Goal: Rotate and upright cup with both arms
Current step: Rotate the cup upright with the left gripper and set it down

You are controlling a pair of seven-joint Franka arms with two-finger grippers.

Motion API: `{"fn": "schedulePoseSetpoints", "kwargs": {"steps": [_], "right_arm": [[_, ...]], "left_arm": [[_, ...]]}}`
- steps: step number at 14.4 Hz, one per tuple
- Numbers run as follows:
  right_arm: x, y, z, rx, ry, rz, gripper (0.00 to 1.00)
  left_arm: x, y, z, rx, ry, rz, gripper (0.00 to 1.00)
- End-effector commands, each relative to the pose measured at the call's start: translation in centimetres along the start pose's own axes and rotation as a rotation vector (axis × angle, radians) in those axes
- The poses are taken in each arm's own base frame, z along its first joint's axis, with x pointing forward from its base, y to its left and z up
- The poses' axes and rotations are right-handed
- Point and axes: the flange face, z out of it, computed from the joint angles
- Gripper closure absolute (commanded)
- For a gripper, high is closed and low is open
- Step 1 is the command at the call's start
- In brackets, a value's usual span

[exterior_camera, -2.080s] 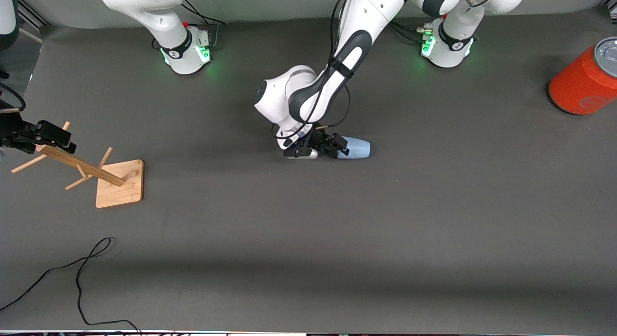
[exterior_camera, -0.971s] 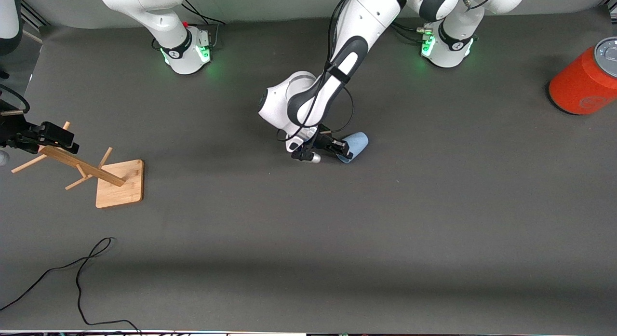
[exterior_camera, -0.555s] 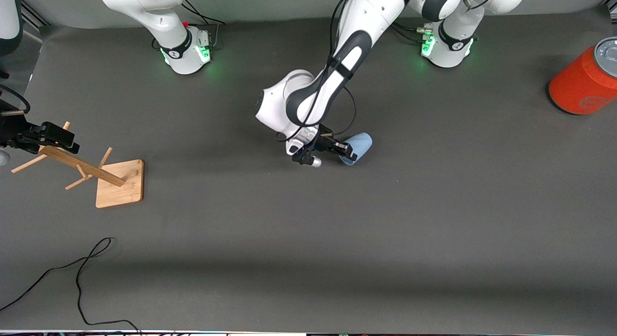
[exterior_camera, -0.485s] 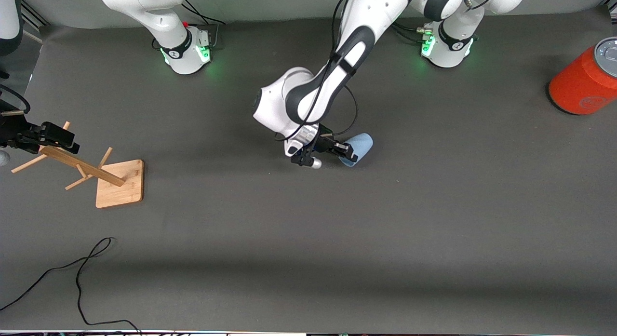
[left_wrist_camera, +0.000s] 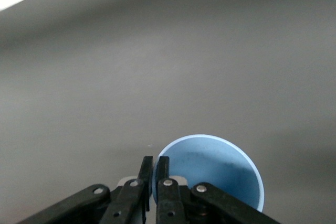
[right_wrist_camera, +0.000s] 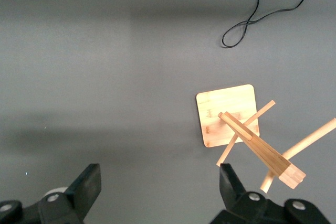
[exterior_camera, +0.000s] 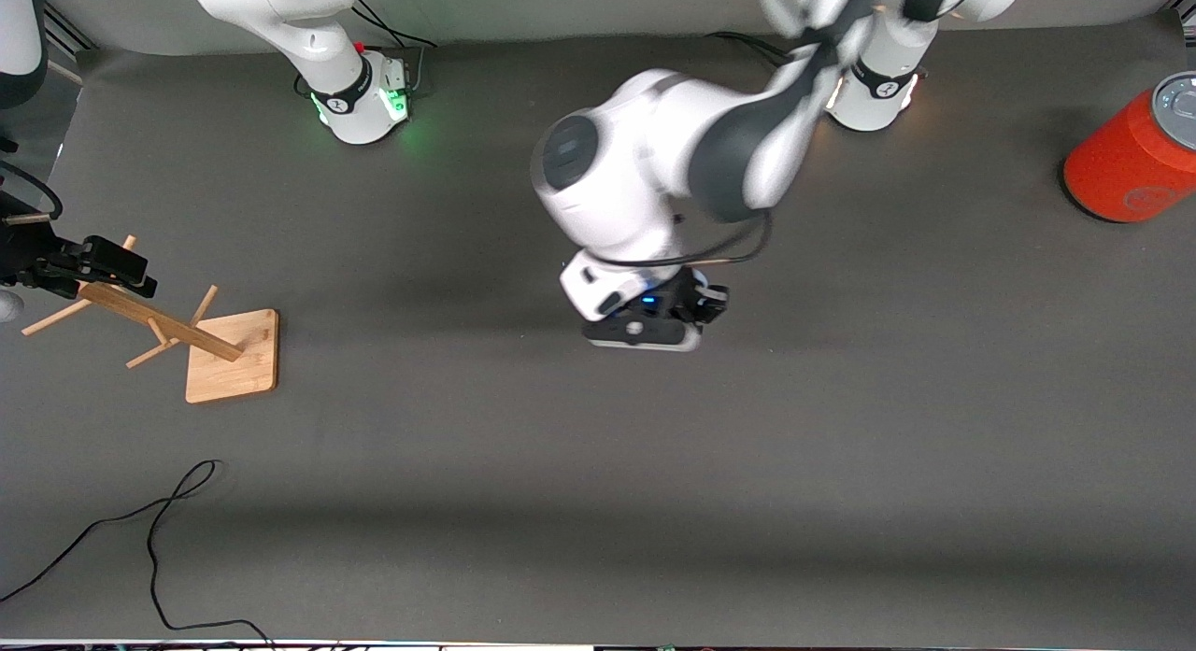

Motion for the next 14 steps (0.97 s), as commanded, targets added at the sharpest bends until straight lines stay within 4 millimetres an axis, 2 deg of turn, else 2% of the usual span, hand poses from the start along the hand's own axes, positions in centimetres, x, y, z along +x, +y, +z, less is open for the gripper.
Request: {"fn": "schedulePoseSetpoints", "kwargs": {"steps": [1, 2, 3, 5, 7, 12, 14], "right_arm": [[-0.3, 0.0, -0.5, -0.003, 0.008, -0.011, 0.00], [-0.3, -0.1, -0.4, -0.003, 0.006, -0.013, 0.00], [-0.3, -0.1, -0.4, -0.003, 0.006, -0.013, 0.00], [-0.3, -0.1, -0.4, -0.003, 0.008, -0.013, 0.00], [-0.3, -0.1, -0.4, -0.003, 0.008, -0.013, 0.00], [-0.3, -0.1, -0.4, -0.003, 0.008, -0.011, 0.00], [-0.3, 0.0, -0.4, -0.003, 0.008, -0.010, 0.00]], "left_arm": [[0.8, -9.1, -4.0, -0.202, 0.029, -0.125, 1.00], [0.3, -11.0, -3.9, -0.232, 0.053, -0.151, 1.00], [-0.8, -11.7, -3.2, -0.254, 0.079, -0.162, 1.00], [-2.8, -11.7, -0.4, -0.285, 0.120, -0.218, 1.00], [-3.7, -9.3, 3.2, -0.297, 0.139, -0.271, 1.00], [-3.4, -1.7, 13.7, -0.225, 0.213, -0.282, 1.00], [-3.5, 0.4, 16.6, -0.215, 0.270, -0.298, 1.00]]}}
